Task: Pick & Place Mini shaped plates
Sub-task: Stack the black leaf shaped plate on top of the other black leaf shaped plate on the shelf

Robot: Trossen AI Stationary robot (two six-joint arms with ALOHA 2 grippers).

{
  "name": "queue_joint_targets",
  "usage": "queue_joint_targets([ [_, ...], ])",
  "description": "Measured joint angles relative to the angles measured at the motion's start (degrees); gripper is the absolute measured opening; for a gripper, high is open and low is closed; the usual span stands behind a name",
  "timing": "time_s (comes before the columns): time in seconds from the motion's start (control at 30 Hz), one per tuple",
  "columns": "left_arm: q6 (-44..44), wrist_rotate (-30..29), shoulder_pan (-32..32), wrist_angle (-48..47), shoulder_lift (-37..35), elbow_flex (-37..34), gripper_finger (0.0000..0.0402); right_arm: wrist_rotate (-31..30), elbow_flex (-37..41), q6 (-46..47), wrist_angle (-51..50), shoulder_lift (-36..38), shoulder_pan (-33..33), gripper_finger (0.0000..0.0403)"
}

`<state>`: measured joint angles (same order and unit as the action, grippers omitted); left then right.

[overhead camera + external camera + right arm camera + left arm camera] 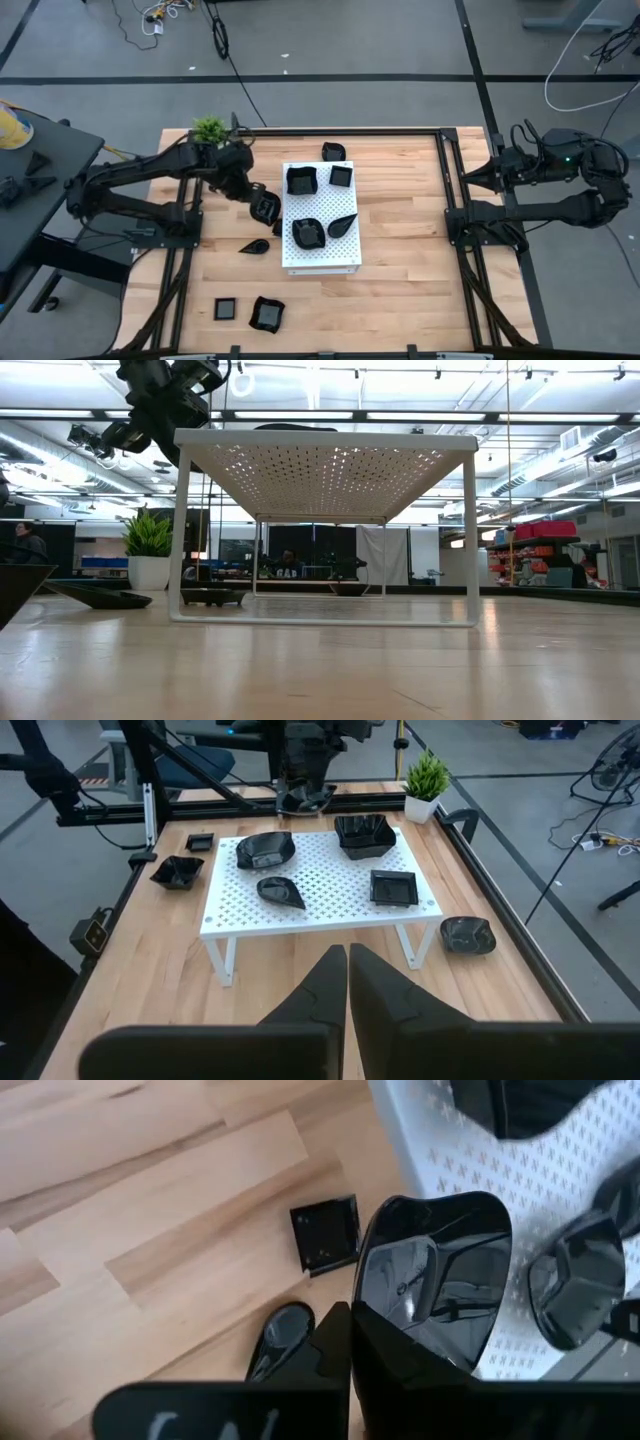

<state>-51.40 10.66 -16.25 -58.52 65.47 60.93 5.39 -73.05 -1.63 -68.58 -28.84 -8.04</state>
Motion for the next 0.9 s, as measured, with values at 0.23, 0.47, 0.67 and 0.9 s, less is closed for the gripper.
queue_joint_targets([
  [0.23, -0.63, 1.02, 3.31, 0.57, -0.86, 0.00, 0.0007, 0.00, 0.00, 0.01, -0.02, -0.02, -0.02, 0.0022],
  [0.47, -5.09, 1.22, 6.50, 1.36, -1.08, -0.07, 0.0004, 0.00, 0.01, 0.01, -0.01, 0.00, -0.01, 0.0022],
  [0.67, -12.07, 1.25, 10.46, 5.26, -1.09, -0.07, 0.0004, 0.00, 0.01, 0.00, -0.02, -0.02, -0.02, 0.0022],
  [0.9, -19.37, 1.62, 13.17, 17.22, -0.55, -0.04, 0.0006, 0.00, 0.00, 0.00, 0.00, -0.02, 0.00, 0.0022],
])
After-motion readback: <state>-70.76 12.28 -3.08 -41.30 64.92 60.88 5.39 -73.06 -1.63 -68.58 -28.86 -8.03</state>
